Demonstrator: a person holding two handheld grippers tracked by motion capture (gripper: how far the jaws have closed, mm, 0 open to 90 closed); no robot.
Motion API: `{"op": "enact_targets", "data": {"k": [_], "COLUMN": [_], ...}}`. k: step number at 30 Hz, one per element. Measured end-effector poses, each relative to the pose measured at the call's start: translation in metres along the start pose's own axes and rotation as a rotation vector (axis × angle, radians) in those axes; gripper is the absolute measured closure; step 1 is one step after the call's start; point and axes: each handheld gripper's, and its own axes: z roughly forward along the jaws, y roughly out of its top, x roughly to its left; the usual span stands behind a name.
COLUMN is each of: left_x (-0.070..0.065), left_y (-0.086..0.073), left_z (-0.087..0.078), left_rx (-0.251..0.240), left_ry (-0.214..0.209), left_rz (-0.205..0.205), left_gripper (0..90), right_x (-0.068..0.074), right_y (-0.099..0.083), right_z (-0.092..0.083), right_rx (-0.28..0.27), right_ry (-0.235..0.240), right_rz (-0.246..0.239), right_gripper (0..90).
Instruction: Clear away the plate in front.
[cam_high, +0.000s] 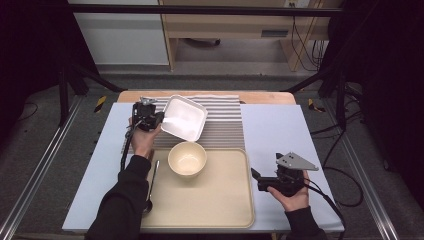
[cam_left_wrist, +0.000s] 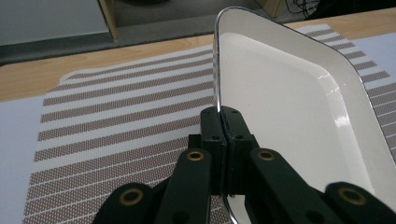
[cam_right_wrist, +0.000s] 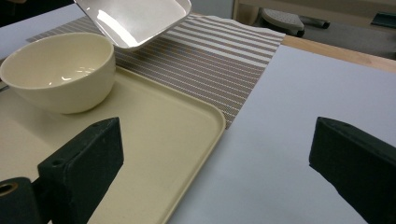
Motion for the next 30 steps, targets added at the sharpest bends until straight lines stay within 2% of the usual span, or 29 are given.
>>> {"op": "enact_targets", "data": {"k": [7,16,25,30], "left_x": [-0.002,-0.006,-0.014,-0.019], "left_y": [0.014,0.031,0.037,0.036], "left_z": [-0.021,-0.049,-0.075,-0.089], "left_rx": [-0.060,-0.122,-0.169,-0.186], "left_ry": [-0.006,-0.028,-0.065,-0.086], "left_rz": [-0.009,0.007,0.025,0.048], "left_gripper": [88.7,88.7,88.7,88.7], "right_x": [-0.001,-0.001,-0.001,-0.001], "right_y": [0.001,0.001,0.002,0.002], "right_z": [-0.001,-0.003,-0.004,-0.005], "right_rx": [-0.005,-0.011,-0.012,-0.016], "right_ry": [0.000,-0.001,-0.002,-0.003], "right_rz": [-0.006,-0.002,-0.002,-0.001], "right_gripper": [3.3,3.3,3.3,3.3]}}
